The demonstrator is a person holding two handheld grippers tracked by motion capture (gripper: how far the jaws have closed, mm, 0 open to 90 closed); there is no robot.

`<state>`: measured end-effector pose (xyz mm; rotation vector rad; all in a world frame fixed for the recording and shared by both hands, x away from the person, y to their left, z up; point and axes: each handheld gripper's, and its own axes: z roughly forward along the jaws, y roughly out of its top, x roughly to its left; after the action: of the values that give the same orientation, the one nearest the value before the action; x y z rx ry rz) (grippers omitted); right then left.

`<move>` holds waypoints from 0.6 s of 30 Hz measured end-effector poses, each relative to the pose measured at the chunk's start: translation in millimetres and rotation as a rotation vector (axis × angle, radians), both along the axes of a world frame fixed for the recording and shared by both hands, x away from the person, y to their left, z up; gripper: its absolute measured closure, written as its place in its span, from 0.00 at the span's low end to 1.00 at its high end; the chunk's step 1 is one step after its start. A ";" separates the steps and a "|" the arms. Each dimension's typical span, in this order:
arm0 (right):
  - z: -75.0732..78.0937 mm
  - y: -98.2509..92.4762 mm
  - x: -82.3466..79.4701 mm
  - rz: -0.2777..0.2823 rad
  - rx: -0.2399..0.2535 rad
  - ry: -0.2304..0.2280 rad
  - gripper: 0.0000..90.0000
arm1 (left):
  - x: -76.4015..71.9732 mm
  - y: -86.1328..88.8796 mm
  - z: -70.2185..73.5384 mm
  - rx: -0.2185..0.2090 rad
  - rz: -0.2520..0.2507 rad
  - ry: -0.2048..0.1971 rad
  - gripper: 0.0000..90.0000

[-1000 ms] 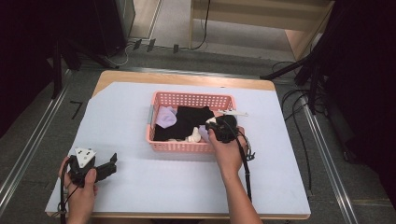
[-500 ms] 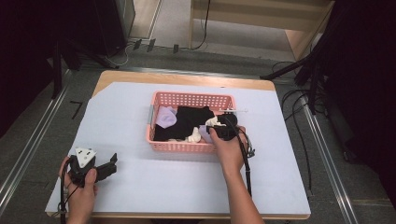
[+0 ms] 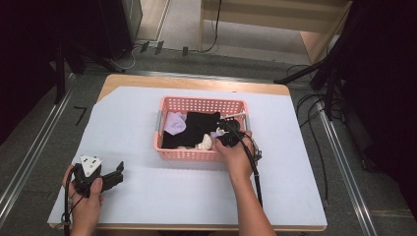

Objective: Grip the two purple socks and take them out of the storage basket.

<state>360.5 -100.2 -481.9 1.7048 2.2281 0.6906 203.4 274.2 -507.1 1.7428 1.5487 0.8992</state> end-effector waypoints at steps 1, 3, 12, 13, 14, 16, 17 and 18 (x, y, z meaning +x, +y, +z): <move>-0.4 -1.2 -0.9 -0.004 0.003 -0.004 0.92 | 0.1 0.0 -0.1 0.000 0.000 0.000 0.15; -1.0 -10.3 -3.2 -0.035 0.104 -0.022 0.97 | 0.3 0.1 -0.1 0.000 0.000 0.002 0.15; 26.4 -13.4 -20.3 -0.065 0.231 -0.200 0.97 | 1.1 -0.4 -0.2 0.003 -0.003 0.013 0.15; 29.4 -13.6 -21.9 -0.062 0.237 -0.217 0.97 | 1.1 -0.4 -0.2 0.003 -0.003 0.013 0.15; 29.4 -13.6 -21.9 -0.062 0.237 -0.217 0.97 | 1.1 -0.3 -0.2 0.002 -0.003 0.013 0.15; 37.6 -12.9 -27.4 -0.030 0.291 -0.298 0.97 | 1.1 -0.3 -0.2 0.001 -0.001 0.013 0.15; 39.8 -11.5 -29.3 -0.002 0.332 -0.327 0.97 | 1.1 -0.3 -0.2 0.001 -0.001 0.013 0.15; 41.6 -9.9 -30.7 0.031 0.356 -0.353 0.97 | 1.2 -0.3 -0.2 0.002 -0.003 0.014 0.15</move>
<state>329.7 -110.1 -440.3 1.5412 1.9734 1.3467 204.6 273.9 -507.3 1.7556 1.5545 0.8894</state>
